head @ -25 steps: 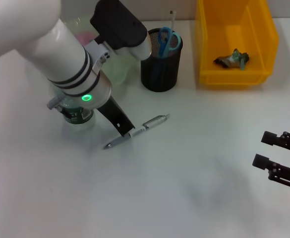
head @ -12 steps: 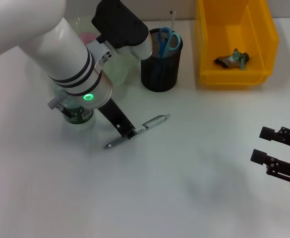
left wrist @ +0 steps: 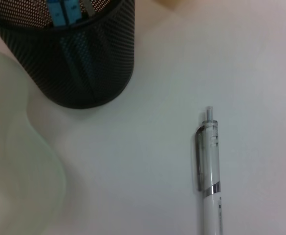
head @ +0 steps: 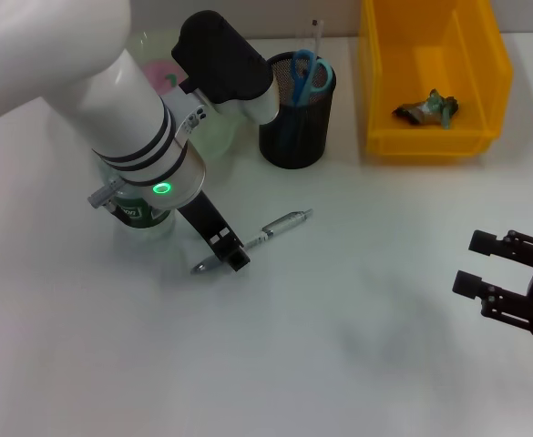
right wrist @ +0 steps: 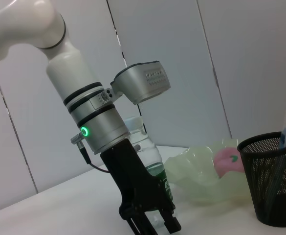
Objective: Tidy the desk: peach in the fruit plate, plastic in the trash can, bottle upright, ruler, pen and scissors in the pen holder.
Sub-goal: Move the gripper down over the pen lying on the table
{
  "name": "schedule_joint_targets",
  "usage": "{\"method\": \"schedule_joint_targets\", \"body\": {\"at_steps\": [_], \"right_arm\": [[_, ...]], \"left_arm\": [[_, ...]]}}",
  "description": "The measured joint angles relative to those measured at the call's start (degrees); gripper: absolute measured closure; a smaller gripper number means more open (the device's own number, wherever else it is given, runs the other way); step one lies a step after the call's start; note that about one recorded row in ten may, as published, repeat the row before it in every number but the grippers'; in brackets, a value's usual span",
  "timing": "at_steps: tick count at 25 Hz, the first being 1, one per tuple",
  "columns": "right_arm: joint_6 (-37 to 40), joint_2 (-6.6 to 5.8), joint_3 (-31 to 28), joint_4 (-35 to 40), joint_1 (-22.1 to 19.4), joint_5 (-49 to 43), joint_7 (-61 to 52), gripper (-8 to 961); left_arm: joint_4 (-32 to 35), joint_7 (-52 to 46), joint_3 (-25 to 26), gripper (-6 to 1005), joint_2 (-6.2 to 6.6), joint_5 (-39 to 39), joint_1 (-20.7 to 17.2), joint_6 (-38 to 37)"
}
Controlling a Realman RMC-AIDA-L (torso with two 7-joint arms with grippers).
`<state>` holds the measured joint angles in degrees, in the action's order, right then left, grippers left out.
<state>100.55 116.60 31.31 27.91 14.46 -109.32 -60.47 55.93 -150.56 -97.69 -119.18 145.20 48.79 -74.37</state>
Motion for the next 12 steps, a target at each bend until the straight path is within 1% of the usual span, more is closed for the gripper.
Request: {"method": "schedule_joint_targets", "body": {"at_steps": [4, 12], "right_arm": [[-0.2, -0.01, 0.0, -0.05, 0.06, -0.01, 0.0, 321], [-0.38, -0.07, -0.02, -0.54, 0.43, -0.02, 0.04, 326]], "left_arm": [[-0.11, 0.01, -0.04, 406, 0.0, -0.01, 0.0, 0.1], [-0.92, 0.03, -0.69, 538, 0.0, 0.0, 0.32, 0.02]]}}
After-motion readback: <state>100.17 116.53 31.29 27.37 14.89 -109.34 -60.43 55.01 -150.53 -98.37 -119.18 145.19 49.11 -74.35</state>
